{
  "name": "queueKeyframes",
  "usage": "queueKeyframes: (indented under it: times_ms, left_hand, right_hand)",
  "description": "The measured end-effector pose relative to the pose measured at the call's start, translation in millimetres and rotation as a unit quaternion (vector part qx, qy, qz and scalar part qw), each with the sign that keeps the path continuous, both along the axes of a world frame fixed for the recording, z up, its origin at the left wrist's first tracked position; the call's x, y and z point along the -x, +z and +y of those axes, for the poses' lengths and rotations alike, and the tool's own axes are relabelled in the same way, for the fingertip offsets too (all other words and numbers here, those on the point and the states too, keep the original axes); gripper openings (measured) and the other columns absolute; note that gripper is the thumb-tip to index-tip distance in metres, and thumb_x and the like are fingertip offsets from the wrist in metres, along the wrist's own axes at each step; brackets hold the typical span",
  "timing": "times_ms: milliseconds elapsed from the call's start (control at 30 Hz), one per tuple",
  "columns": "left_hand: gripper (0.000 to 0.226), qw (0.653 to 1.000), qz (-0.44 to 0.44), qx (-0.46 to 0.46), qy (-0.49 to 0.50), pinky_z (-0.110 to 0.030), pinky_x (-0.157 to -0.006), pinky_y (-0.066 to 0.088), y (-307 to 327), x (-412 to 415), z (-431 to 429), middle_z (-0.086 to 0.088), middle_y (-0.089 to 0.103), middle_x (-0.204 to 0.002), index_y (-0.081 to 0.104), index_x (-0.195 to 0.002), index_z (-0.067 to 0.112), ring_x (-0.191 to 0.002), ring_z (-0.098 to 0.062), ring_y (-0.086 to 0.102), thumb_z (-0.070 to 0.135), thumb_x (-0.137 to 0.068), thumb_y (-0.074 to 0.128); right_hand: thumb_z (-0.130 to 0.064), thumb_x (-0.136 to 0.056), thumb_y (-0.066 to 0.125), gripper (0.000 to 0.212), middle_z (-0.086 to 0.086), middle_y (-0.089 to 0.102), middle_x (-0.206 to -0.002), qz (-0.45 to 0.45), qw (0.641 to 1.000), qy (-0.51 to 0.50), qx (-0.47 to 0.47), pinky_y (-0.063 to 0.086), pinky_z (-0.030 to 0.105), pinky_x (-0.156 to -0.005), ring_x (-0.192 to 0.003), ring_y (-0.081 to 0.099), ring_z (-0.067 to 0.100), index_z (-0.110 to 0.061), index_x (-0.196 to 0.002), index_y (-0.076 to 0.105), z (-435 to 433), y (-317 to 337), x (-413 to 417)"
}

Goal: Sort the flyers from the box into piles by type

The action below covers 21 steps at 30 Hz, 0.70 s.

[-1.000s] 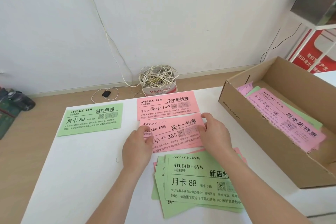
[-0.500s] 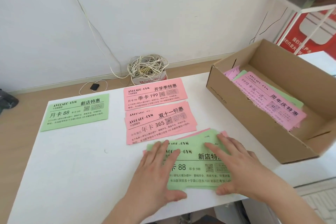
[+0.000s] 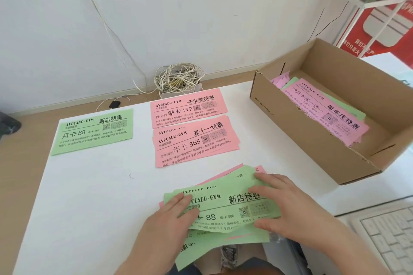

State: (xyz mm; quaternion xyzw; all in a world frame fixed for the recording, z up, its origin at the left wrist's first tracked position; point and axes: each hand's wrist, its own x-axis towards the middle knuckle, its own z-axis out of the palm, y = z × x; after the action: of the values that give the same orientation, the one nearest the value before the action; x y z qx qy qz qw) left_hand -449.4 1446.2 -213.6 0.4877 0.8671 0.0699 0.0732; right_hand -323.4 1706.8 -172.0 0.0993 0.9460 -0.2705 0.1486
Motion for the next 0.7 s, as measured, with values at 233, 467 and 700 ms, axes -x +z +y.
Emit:
queueKeyframes:
  times_ms: [233,467,700]
  left_hand:
    - [0.032,0.994,-0.061,-0.093,0.008,-0.017,-0.068,0.053,9.0,9.3,-6.6,0.015,0.073,-0.093,0.075,-0.077,0.030,-0.088,-0.001,0.068,0.028,-0.049,0.089]
    - [0.063,0.994,-0.088,-0.046,-0.035,-0.032,-0.103,0.039,30.7,10.7,-3.4,0.004,0.053,-0.133,0.049,-0.133,0.023,-0.124,-0.016,0.046,0.060,-0.090,0.022]
    - [0.070,0.985,0.003,-0.147,-0.093,-0.023,-0.037,0.043,48.4,17.9,-19.2,0.011,0.068,-0.082,0.040,-0.132,0.028,-0.054,-0.015,0.059,0.026,-0.072,0.076]
  right_hand:
    - [-0.009,-0.080,0.070,0.031,-0.012,0.052,-0.136,0.075,0.991,-0.107,-0.031,0.031,0.017,-0.095,-0.126,0.043,0.011,-0.033,-0.099,0.073,-9.6,-5.2,-3.4]
    - [0.002,-0.076,0.072,0.050,-0.010,0.055,-0.116,0.205,0.933,-0.296,0.021,0.046,0.033,-0.087,-0.103,0.056,0.015,-0.046,-0.076,0.059,-49.3,7.1,7.4]
    - [0.009,-0.080,0.064,0.047,-0.006,0.052,-0.120,0.240,0.935,-0.257,0.037,0.037,0.007,-0.085,-0.108,0.050,0.007,-0.037,-0.083,0.058,-83.9,34.9,33.3]
